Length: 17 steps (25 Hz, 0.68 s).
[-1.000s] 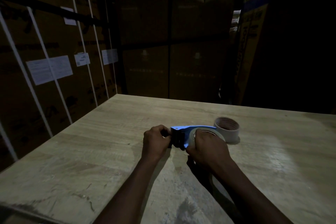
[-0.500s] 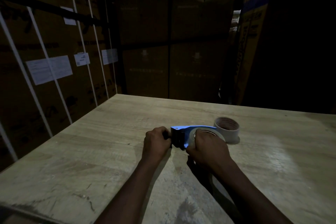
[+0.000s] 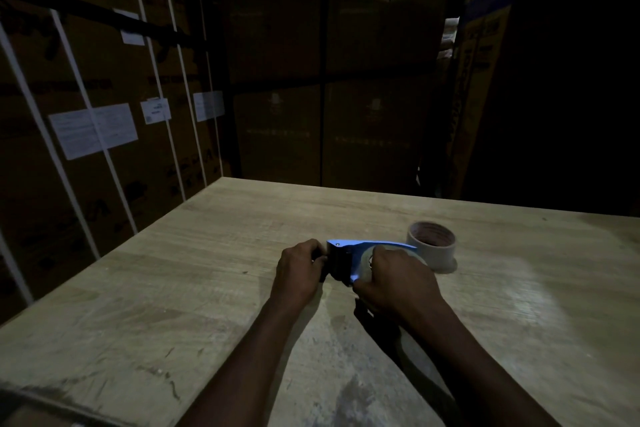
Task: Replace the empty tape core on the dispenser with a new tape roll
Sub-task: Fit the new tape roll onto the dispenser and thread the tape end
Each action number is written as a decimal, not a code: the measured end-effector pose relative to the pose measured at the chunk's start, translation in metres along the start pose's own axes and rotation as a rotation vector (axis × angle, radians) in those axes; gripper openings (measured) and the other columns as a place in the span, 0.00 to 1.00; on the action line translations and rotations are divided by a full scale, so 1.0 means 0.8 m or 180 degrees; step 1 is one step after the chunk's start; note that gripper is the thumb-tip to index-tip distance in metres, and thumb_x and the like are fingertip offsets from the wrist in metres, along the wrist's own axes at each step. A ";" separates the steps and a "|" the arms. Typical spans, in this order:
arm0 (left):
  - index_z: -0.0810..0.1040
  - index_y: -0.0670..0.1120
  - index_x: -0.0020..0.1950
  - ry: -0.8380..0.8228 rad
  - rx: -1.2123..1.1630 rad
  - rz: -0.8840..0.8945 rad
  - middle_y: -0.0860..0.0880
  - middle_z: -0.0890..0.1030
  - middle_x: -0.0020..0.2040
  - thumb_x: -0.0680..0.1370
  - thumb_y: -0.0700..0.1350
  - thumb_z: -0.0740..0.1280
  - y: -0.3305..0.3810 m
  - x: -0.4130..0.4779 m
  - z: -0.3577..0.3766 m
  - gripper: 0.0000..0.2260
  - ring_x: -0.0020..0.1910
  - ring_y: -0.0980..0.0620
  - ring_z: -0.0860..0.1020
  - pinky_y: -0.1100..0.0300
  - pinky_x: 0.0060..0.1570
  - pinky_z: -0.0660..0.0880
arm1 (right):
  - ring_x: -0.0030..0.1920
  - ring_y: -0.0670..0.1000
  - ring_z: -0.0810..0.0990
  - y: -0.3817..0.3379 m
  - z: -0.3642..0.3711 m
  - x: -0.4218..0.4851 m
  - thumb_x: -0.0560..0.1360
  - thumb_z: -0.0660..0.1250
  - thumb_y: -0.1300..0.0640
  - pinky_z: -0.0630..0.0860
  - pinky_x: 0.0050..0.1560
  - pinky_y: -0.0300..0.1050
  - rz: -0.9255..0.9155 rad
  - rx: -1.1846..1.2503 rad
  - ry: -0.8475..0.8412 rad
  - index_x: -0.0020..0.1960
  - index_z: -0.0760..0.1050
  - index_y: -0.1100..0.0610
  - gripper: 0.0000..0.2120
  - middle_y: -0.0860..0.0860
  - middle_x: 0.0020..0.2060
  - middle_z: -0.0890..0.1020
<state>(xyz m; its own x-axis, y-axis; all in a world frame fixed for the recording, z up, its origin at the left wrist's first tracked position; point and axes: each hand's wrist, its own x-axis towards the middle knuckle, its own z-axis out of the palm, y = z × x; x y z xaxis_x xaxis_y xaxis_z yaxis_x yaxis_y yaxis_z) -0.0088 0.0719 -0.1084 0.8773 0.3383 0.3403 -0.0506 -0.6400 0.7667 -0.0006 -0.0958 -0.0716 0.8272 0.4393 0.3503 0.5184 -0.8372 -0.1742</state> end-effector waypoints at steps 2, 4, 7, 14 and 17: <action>0.80 0.43 0.42 -0.0010 0.0002 0.0011 0.43 0.84 0.39 0.74 0.39 0.65 0.001 0.000 -0.001 0.04 0.40 0.45 0.82 0.47 0.44 0.79 | 0.28 0.47 0.67 0.000 0.001 0.000 0.69 0.66 0.47 0.57 0.26 0.41 0.0025 0.0018 0.0005 0.32 0.67 0.49 0.12 0.46 0.25 0.69; 0.79 0.42 0.41 -0.0003 0.0071 0.0060 0.42 0.83 0.40 0.77 0.42 0.64 0.003 0.000 -0.001 0.08 0.41 0.44 0.81 0.48 0.43 0.78 | 0.29 0.47 0.68 0.000 0.000 -0.001 0.69 0.66 0.47 0.58 0.27 0.42 0.0010 0.0014 0.0022 0.32 0.68 0.50 0.11 0.46 0.26 0.70; 0.76 0.44 0.38 0.0015 0.0178 0.0109 0.40 0.82 0.38 0.80 0.46 0.61 0.004 -0.001 -0.003 0.12 0.40 0.43 0.80 0.52 0.40 0.72 | 0.30 0.48 0.70 0.000 -0.001 0.000 0.69 0.66 0.46 0.59 0.28 0.43 -0.0031 -0.0040 0.0037 0.34 0.70 0.50 0.10 0.47 0.28 0.72; 0.81 0.44 0.44 -0.0027 0.0156 -0.0062 0.44 0.84 0.42 0.76 0.44 0.65 0.001 0.003 -0.001 0.06 0.43 0.45 0.82 0.50 0.44 0.79 | 0.26 0.49 0.71 0.001 -0.012 0.003 0.68 0.65 0.38 0.62 0.27 0.42 0.0110 0.0166 -0.0092 0.27 0.66 0.51 0.21 0.47 0.23 0.70; 0.80 0.49 0.40 -0.0080 0.0222 -0.0058 0.46 0.85 0.40 0.70 0.40 0.68 0.000 0.001 -0.002 0.04 0.41 0.48 0.82 0.49 0.46 0.80 | 0.32 0.50 0.76 0.014 -0.030 0.013 0.71 0.64 0.39 0.70 0.33 0.42 0.0470 0.0514 0.0363 0.38 0.76 0.54 0.18 0.51 0.30 0.79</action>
<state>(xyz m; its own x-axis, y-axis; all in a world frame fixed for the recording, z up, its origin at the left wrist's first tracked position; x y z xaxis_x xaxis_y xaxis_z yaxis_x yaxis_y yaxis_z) -0.0086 0.0732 -0.1075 0.8895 0.3335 0.3123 -0.0020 -0.6807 0.7326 0.0084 -0.1087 -0.0478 0.8715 0.2688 0.4101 0.4292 -0.8226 -0.3729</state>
